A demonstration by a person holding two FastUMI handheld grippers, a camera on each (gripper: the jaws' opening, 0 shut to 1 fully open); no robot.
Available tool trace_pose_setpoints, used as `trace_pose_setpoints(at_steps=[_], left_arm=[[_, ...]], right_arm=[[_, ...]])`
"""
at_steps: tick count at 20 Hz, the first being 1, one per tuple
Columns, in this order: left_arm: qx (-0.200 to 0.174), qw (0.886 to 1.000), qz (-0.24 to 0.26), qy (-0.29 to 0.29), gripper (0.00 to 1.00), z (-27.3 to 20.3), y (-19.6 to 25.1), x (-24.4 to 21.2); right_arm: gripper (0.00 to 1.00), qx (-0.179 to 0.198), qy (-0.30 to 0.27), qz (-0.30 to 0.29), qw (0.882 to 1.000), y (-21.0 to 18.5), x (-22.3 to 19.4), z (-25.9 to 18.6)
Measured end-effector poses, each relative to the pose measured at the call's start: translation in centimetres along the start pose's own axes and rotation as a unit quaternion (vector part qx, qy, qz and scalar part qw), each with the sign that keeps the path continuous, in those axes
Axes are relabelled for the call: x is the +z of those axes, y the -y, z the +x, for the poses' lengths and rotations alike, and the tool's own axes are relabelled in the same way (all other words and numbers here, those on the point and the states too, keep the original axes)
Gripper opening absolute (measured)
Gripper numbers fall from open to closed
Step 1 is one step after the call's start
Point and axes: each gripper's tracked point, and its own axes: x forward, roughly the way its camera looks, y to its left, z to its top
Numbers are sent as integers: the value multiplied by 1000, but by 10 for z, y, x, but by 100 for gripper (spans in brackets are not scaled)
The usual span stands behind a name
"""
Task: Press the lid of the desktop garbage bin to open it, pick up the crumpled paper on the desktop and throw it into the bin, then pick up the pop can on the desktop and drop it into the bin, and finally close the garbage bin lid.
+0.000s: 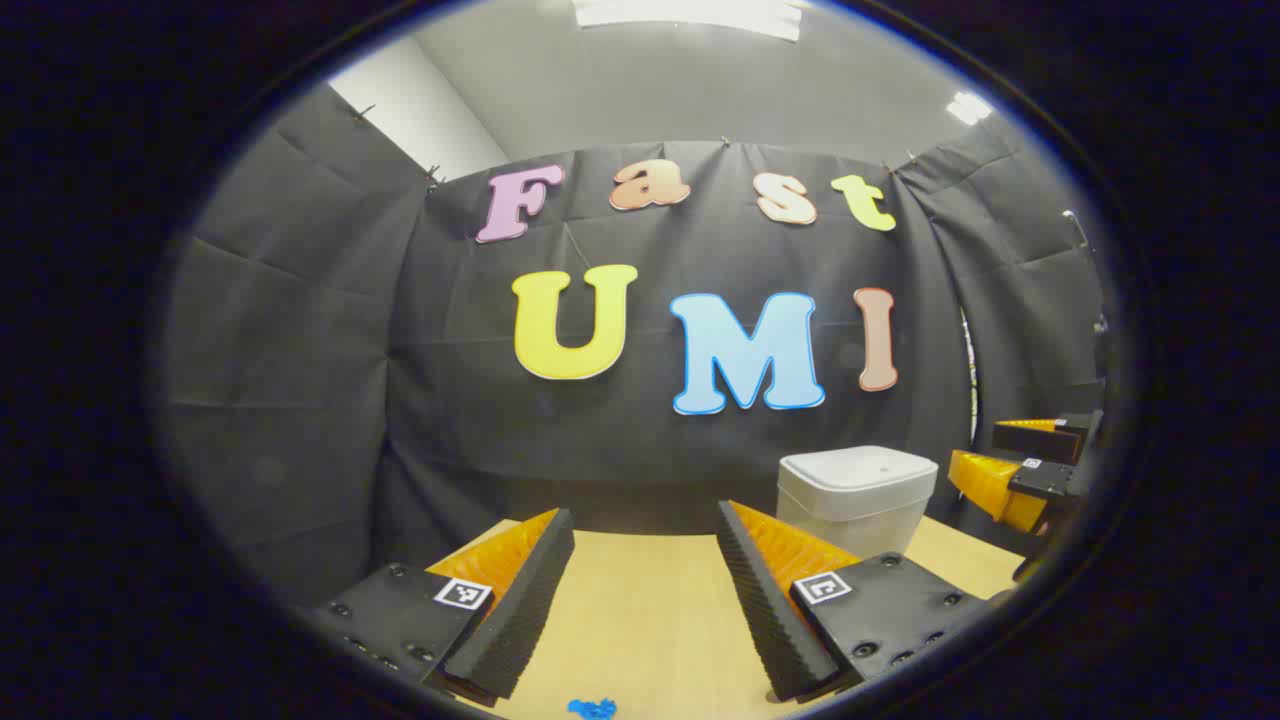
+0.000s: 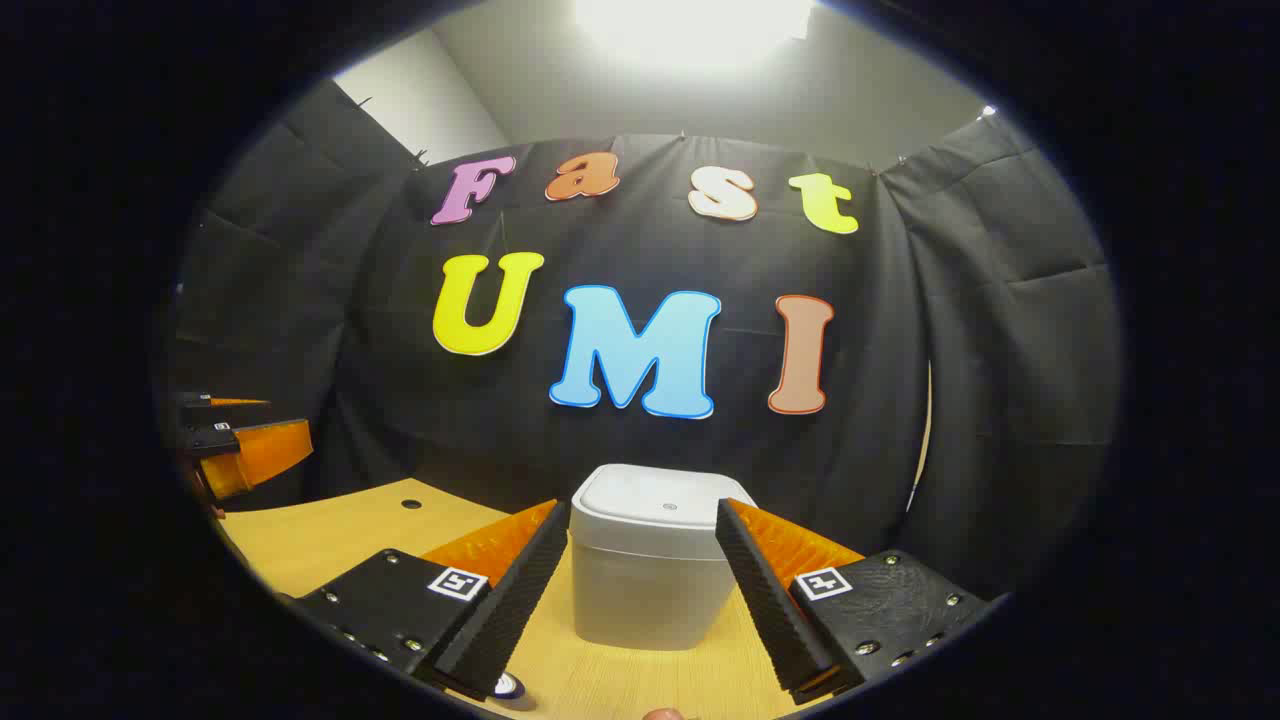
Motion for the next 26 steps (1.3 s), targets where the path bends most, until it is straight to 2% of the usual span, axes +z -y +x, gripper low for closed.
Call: trace_pose_setpoints(at_steps=[7,9,13,22,24,25,26], left_arm=[[-16,1000,-6,-4,95,21,-16,3],[-20,1000,-14,-7,92,26,-17,0],[-23,1000,-2,-7,94,40,-22,-3],[-21,1000,9,-2,96,47,-20,-2],[-21,1000,11,1,96,45,-16,1],[-22,1000,12,3,96,44,-14,2],[-24,1000,13,4,96,42,-11,1]], right_arm=[[96,-29,-15,14,999,-10,3,1],[96,-35,-14,14,999,-8,5,2],[96,-47,-25,7,999,-8,6,4],[96,-40,-50,10,998,-11,-1,9],[92,-43,-53,10,998,-8,-4,12],[84,-43,-55,11,998,-8,-6,15],[82,-40,-57,12,997,-8,-8,17]])
